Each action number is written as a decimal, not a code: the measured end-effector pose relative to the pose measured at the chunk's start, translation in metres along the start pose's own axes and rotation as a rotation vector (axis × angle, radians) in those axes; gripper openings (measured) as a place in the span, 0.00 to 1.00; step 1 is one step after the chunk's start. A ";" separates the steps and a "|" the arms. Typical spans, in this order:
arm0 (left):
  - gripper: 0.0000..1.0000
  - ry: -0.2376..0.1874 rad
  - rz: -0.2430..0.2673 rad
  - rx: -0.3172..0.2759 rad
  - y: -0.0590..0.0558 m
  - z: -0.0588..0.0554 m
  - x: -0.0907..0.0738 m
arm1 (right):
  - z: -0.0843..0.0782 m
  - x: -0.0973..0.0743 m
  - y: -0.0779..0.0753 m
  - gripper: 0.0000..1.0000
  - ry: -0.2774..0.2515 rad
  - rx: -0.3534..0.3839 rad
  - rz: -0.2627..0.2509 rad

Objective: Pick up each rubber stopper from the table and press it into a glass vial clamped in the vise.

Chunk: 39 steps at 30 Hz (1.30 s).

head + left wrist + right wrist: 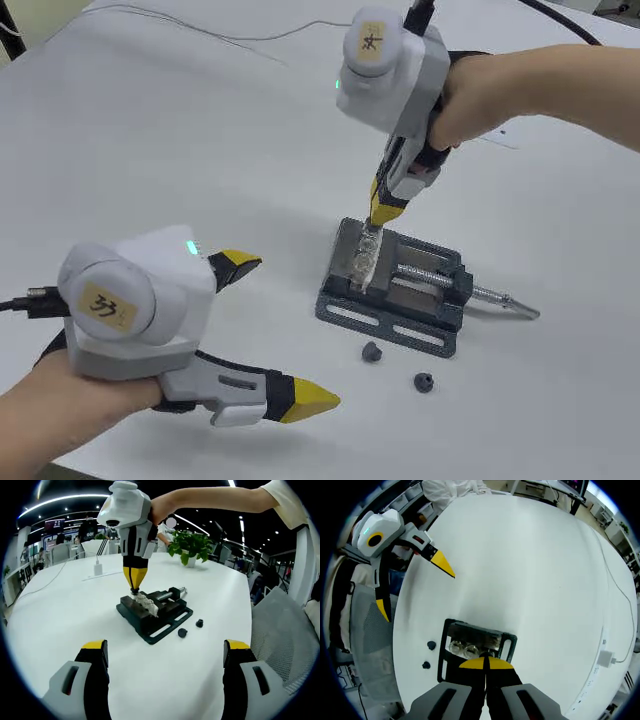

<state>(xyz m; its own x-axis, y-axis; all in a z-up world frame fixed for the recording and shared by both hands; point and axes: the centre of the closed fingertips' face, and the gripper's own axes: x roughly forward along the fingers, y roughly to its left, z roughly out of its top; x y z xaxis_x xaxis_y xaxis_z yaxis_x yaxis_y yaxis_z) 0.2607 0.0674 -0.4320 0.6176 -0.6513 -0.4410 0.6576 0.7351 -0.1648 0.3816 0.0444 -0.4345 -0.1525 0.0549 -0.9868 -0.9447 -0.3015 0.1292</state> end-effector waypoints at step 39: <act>0.95 -0.027 0.013 0.049 -0.007 0.025 -0.015 | 0.001 -0.003 0.005 0.00 -0.002 0.041 -0.028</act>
<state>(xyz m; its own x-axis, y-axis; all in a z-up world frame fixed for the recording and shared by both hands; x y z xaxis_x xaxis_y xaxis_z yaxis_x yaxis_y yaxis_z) 0.2575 0.0676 -0.4016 0.6371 -0.6470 -0.4190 0.6693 0.7339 -0.1155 0.3771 0.0432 -0.4304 -0.1261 0.0645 -0.9899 -0.9597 -0.2606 0.1053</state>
